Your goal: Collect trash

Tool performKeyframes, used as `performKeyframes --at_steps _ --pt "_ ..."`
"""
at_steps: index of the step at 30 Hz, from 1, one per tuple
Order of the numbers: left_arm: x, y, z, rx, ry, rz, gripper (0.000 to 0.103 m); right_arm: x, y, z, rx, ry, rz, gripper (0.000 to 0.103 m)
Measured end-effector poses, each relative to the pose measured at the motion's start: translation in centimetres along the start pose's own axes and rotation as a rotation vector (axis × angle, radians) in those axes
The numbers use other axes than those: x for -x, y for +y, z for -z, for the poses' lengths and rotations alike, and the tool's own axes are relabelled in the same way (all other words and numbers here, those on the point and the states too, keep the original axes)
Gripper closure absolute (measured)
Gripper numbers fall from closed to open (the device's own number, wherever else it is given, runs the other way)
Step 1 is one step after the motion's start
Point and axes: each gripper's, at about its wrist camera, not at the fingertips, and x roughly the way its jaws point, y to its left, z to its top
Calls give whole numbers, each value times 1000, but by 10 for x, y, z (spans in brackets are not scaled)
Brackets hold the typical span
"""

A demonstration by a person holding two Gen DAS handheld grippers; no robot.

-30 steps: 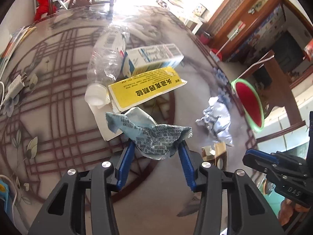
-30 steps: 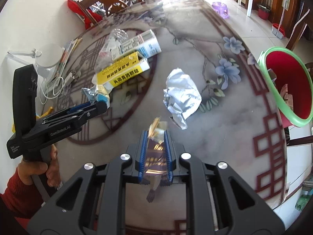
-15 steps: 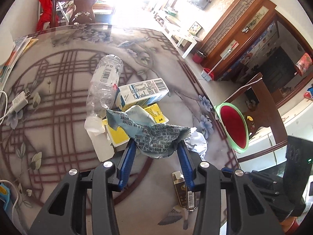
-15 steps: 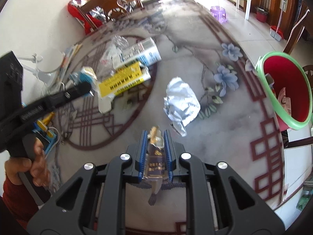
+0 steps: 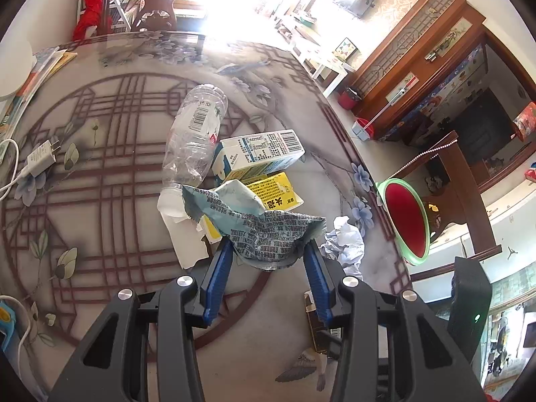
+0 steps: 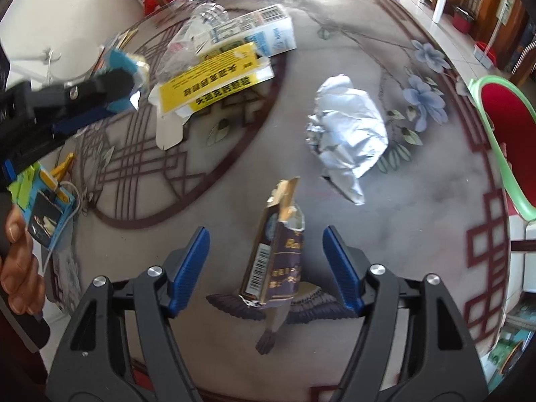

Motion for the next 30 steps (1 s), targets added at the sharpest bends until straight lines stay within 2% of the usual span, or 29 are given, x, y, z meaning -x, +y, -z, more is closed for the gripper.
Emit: performKeyframes --at_steps 2,3,16,30 --pt "-1 0 0 1 2 2 62 -5 3 -1 22 18 20 81" --pt "-1 0 0 0 2 3 62 -2 3 -2 11 12 6 85" --pt "-4 -11 -5 -15 0 19 62 51 -19 -12 -61 -150 -9 86" --pt "-18 -55 -6 -87 24 59 62 81 -58 -3 -135 -205 30 86"
